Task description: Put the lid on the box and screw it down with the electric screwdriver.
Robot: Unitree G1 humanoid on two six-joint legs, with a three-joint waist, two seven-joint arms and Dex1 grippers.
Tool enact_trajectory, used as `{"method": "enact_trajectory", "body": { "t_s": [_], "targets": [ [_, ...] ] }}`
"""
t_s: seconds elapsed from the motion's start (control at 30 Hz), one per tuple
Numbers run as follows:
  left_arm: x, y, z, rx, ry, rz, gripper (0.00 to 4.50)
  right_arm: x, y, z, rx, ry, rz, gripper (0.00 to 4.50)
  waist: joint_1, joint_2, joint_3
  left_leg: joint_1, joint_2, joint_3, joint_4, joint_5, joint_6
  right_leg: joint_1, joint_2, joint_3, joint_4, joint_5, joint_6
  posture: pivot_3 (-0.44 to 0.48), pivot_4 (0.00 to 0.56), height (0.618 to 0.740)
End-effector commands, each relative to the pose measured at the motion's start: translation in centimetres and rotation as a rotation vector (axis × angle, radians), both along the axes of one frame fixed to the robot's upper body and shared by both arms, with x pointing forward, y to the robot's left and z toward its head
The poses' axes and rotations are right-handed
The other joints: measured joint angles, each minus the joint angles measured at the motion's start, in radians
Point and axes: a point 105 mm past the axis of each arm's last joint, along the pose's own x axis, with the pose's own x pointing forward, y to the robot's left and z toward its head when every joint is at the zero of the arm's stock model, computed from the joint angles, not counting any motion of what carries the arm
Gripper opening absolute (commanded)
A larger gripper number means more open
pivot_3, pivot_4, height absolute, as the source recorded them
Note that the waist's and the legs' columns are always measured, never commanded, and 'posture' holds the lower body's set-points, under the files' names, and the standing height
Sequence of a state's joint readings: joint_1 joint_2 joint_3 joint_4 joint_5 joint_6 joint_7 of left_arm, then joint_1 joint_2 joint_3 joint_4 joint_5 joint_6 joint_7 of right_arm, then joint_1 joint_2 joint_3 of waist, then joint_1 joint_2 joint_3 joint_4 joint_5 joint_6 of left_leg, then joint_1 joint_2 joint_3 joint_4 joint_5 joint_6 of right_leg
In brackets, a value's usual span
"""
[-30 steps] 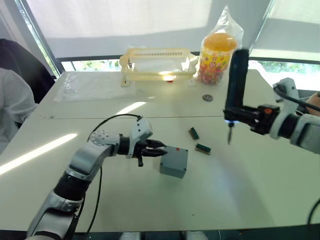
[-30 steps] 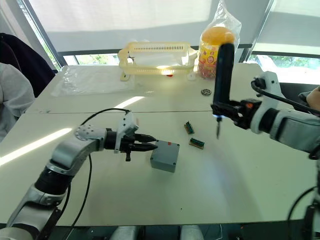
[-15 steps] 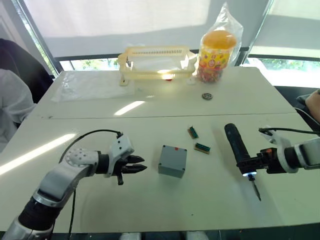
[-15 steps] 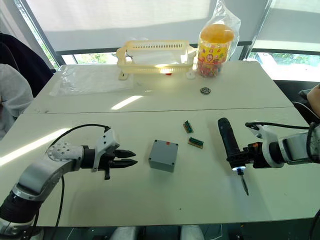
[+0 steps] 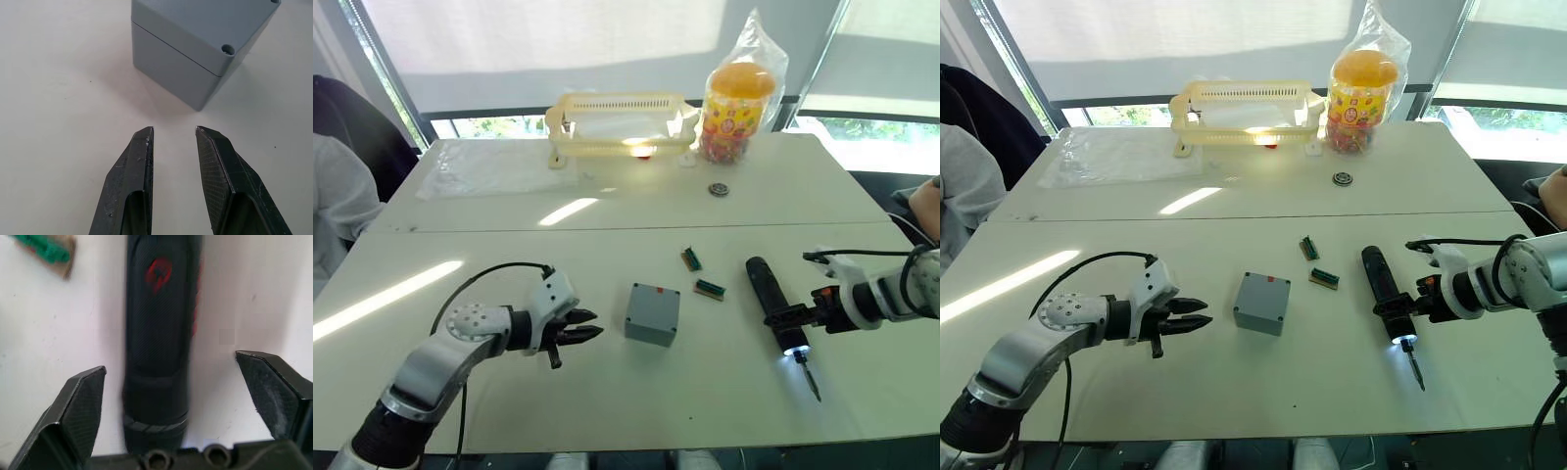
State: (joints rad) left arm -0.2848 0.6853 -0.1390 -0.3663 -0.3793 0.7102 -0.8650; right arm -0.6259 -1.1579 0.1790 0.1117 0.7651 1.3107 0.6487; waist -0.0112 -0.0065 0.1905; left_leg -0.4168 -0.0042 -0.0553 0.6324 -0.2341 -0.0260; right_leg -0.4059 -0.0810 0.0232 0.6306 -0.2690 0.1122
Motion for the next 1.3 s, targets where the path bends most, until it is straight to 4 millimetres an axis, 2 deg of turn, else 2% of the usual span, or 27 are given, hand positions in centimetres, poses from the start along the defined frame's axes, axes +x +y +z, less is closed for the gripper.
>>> {"method": "enact_trajectory", "body": {
  "t_s": [0.03,0.1,0.13,0.2,0.27,0.33,0.5,0.63,0.77,1.0,1.1,1.17,1.23,1.3],
  "targets": [
    [1.8,-0.1,1.9,-0.049,-0.080,0.025,1.33,2.0,1.5,5.7,-0.034,-0.316,0.140,4.48,0.000,0.000,0.000,0.000,0.000,0.000,0.000,0.000,0.000,0.000,0.000,0.000,0.000,0.000,0.001,0.000,0.150,0.740],
    [2.4,-0.3,2.1,-0.065,-0.087,0.028,1.33,1.8,2.8,6.8,-0.014,-0.381,0.206,4.48,0.000,0.000,0.000,0.000,0.000,0.000,-0.001,0.000,0.000,-0.001,0.000,0.000,0.000,0.002,0.004,0.000,0.150,0.740],
    [2.8,-0.7,2.3,-0.076,-0.090,0.023,1.33,1.1,4.3,7.2,0.016,-0.413,0.284,4.48,0.000,0.000,0.000,-0.001,0.000,-0.001,-0.001,0.000,0.000,-0.001,0.001,-0.001,0.000,0.002,0.004,0.000,0.150,0.740],
    [3.6,-1.8,2.6,-0.100,-0.094,0.002,1.33,-1.7,8.1,7.1,0.103,-0.438,0.473,4.48,0.003,0.000,0.000,-0.001,0.000,-0.002,-0.002,0.000,0.000,-0.001,0.001,-0.001,0.001,0.002,0.004,0.000,0.150,0.740],
    [4.1,-3.0,2.8,-0.119,-0.089,-0.029,1.33,-4.9,11.5,4.6,0.160,-0.400,0.599,4.48,0.008,-0.002,-0.001,-0.001,0.000,-0.005,-0.002,0.000,0.000,0.000,0.001,-0.004,0.001,0.002,0.005,0.000,0.150,0.740],
    [4.4,-3.8,2.8,-0.109,-0.082,-0.063,1.33,-6.7,13.5,1.9,0.191,-0.378,0.621,4.48,0.015,-0.003,-0.001,-0.001,0.001,-0.006,-0.002,0.000,0.000,0.001,0.001,-0.005,0.001,0.002,0.005,0.000,0.150,0.740],
    [4.6,-4.5,1.3,-0.035,-0.082,-0.100,1.33,-8.0,16.0,-0.9,0.233,-0.369,0.606,4.48,0.006,-0.002,-0.001,-0.001,-0.001,-0.003,0.000,0.002,-0.004,0.001,0.000,-0.001,0.001,0.002,0.005,0.000,0.150,0.740],
    [4.4,-4.6,0.5,-0.007,-0.073,-0.120,1.33,-7.6,17.1,-1.9,0.254,-0.373,0.579,4.48,0.001,-0.002,-0.001,0.002,0.000,-0.004,0.000,0.005,-0.008,0.003,0.000,-0.002,0.001,0.002,-0.001,0.000,0.150,0.740],
    [4.9,-5.1,0.1,0.020,-0.093,-0.121,1.33,-7.8,18.4,-2.4,0.295,-0.355,0.590,4.48,0.001,-0.002,-0.001,0.002,0.000,-0.004,0.000,0.005,-0.008,0.003,0.000,-0.002,0.001,0.004,0.002,0.000,0.150,0.740],
    [7.8,-6.3,0.6,0.020,-0.183,-0.048,1.33,-8.3,19.8,-2.2,0.369,-0.327,0.607,4.48,0.003,-0.002,-0.001,0.002,0.000,-0.005,0.000,0.005,-0.008,0.003,0.001,-0.003,0.002,0.004,0.003,0.000,0.150,0.740],
    [8.6,-5.4,0.8,0.036,-0.207,-0.003,1.33,-8.1,18.8,-2.0,0.328,-0.340,0.587,4.48,-0.001,-0.002,-0.001,0.002,0.000,-0.005,0.000,0.005,-0.008,0.003,0.001,-0.003,0.002,0.005,0.004,0.000,0.150,0.740],
    [8.9,-3.9,0.7,0.072,-0.218,0.034,1.33,-7.5,17.1,-1.6,0.248,-0.377,0.575,4.48,-0.003,-0.002,-0.001,0.002,0.000,-0.005,-0.001,0.005,-0.008,0.003,0.001,-0.002,0.002,0.005,0.004,0.000,0.150,0.740],
    [8.7,-2.4,0.6,0.133,-0.231,0.052,1.33,-6.5,15.3,-1.5,0.167,-0.407,0.553,4.48,-0.003,-0.002,-0.001,0.002,0.000,-0.005,-0.001,0.005,-0.008,0.002,0.001,-0.003,0.003,0.005,0.004,0.000,0.150,0.740],
    [8.1,-1.4,0.6,0.159,-0.223,0.045,1.33,-5.7,14.3,-1.1,0.151,-0.435,0.540,4.48,-0.004,-0.002,-0.001,0.003,0.000,-0.004,-0.001,0.005,-0.008,0.002,0.001,-0.002,0.004,0.005,0.004,0.000,0.150,0.740]
  ]
}}
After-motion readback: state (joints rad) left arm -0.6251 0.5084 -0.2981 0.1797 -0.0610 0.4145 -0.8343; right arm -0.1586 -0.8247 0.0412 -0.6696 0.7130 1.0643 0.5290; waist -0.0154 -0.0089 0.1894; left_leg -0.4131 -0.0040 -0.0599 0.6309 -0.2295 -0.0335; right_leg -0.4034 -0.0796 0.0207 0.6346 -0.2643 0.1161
